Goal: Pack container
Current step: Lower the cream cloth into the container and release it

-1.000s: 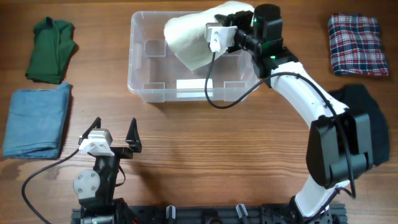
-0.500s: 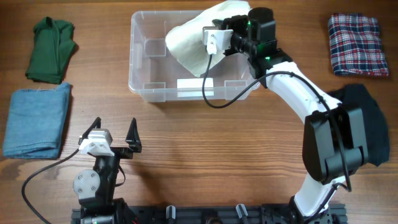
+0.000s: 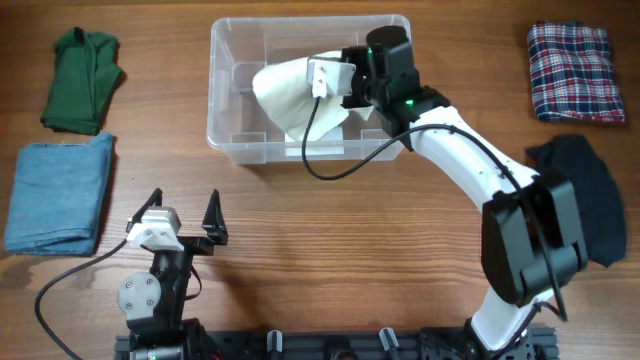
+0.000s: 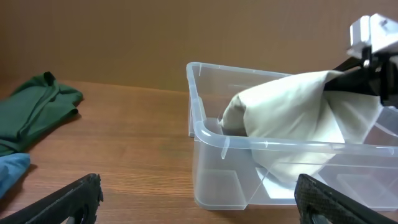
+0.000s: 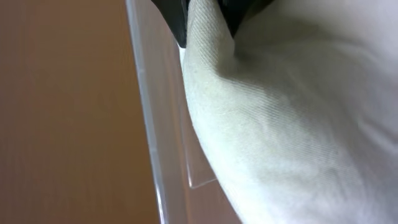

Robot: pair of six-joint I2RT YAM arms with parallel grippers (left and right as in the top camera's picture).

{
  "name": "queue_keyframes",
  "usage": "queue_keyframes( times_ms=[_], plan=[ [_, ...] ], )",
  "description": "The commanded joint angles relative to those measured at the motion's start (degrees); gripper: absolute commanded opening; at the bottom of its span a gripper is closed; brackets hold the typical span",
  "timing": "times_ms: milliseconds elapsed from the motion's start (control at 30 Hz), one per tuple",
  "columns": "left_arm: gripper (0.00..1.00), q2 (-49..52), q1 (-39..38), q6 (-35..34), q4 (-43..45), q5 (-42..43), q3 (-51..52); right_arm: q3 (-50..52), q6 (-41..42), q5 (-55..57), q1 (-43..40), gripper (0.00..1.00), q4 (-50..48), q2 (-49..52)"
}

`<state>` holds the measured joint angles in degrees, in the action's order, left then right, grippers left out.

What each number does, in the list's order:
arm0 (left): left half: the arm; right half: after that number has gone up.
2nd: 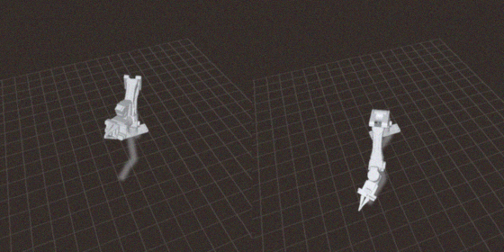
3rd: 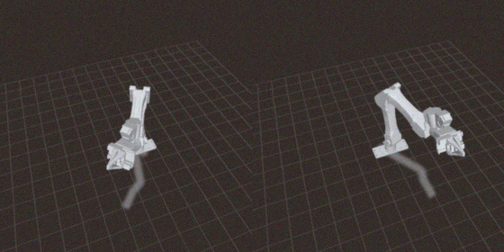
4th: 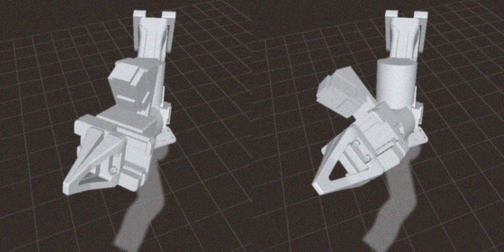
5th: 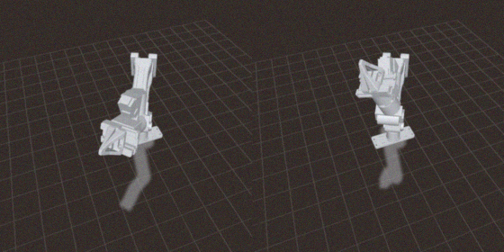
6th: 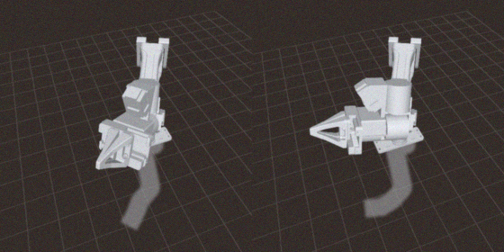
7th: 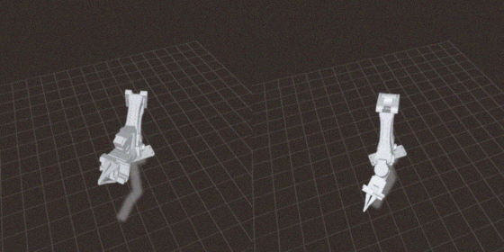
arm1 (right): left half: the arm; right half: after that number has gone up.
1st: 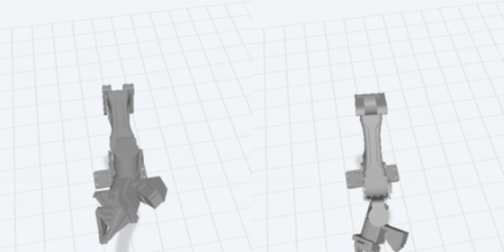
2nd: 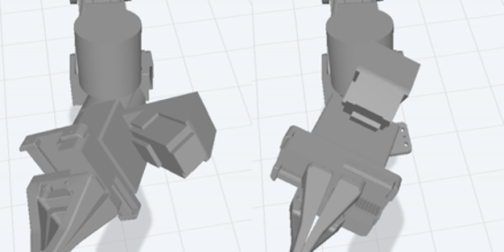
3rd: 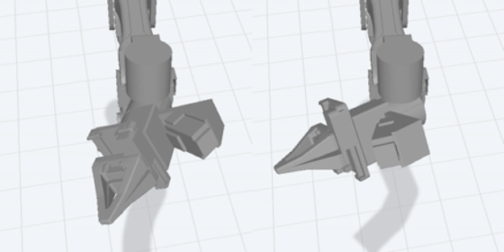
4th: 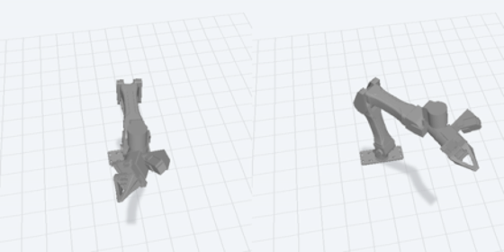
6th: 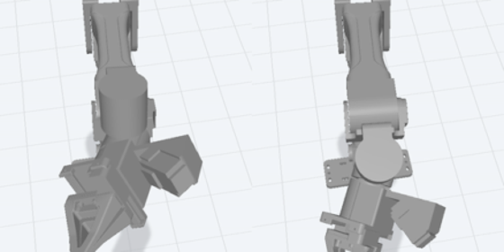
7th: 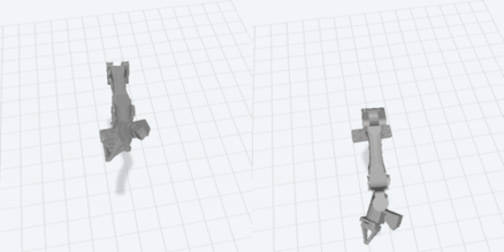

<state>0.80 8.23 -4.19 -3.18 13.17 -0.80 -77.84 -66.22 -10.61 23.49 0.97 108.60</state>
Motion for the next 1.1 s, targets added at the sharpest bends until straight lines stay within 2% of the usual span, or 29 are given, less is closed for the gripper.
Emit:
queue_keyframes(
  times_ms=[0,433,800,1067],
  plan=[
    [1.00,-0.42,0.26,-0.74,0.00,-0.59,0.48,-2.19,9.18,-1.49,-0.09,0.04,0.90,-7.26],
    [1.00,-0.42,0.26,-0.74,0.00,-0.59,0.48,-2.19,14.40,-7.06,-0.09,0.04,15.78,-11.13],
    [1.00,-0.42,0.26,-0.74,0.00,-0.59,0.48,-2.19,25.83,-8.94,-0.09,0.04,16.46,-12.61],
    [1.00,-0.42,0.26,-0.74,0.00,-0.59,0.48,-2.19,27.61,-8.98,-0.09,0.04,20.48,-13.57]
  ],
)
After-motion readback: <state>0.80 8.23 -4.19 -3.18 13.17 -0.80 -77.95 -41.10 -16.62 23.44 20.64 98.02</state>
